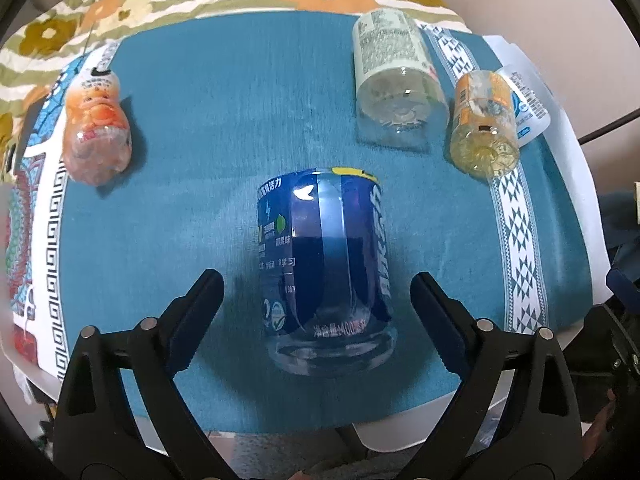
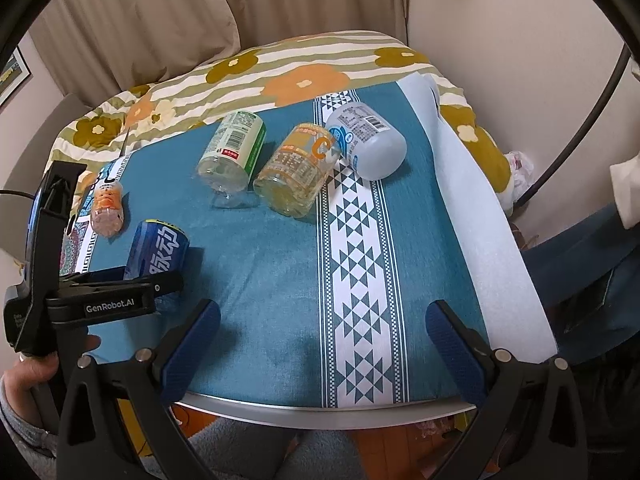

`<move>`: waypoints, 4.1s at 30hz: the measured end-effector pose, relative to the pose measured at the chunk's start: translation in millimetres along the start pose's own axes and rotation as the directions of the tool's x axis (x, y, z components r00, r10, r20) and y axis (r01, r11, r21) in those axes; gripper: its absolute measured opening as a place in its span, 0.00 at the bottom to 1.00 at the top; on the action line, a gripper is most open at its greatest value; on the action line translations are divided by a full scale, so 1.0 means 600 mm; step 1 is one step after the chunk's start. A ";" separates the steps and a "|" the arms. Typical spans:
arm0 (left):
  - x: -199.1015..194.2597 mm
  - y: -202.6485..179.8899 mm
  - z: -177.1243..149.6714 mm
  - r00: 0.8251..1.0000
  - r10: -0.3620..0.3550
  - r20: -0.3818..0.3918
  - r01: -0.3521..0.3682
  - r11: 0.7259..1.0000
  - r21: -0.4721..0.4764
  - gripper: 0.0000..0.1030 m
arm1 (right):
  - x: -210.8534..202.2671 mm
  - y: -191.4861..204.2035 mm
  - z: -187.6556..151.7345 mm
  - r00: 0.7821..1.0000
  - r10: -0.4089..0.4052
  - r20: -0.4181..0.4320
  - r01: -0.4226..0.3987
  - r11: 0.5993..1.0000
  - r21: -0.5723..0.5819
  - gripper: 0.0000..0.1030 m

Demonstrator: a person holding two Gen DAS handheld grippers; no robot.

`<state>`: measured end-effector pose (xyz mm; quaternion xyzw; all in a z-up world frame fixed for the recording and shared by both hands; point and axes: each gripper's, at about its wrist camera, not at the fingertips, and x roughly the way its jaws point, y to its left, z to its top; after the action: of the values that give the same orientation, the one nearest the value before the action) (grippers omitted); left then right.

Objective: Flip cup upright

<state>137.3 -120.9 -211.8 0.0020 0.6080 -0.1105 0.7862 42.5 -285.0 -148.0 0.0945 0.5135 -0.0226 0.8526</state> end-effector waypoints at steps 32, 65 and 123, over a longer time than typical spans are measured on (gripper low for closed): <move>-0.126 0.291 -0.081 0.995 0.031 0.097 -0.014 0.984 -0.177 1.00 | 0.171 0.218 0.145 0.827 0.245 -0.506 -0.300 0.953 -0.030 0.99; -0.098 0.320 -0.063 0.997 -0.009 0.082 0.024 0.983 -0.180 1.00 | 0.210 0.215 0.169 0.796 0.306 -0.523 -0.331 0.942 0.049 0.53; -0.235 0.297 -0.106 0.966 0.023 0.256 -0.029 0.999 0.019 1.00 | 0.014 0.278 0.014 0.965 0.029 0.261 -0.008 0.997 -0.083 0.99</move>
<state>74.5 85.8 -116.8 0.0047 0.5002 -0.1066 0.8593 76.3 -122.5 -128.9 0.0608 0.3958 -0.0060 0.9163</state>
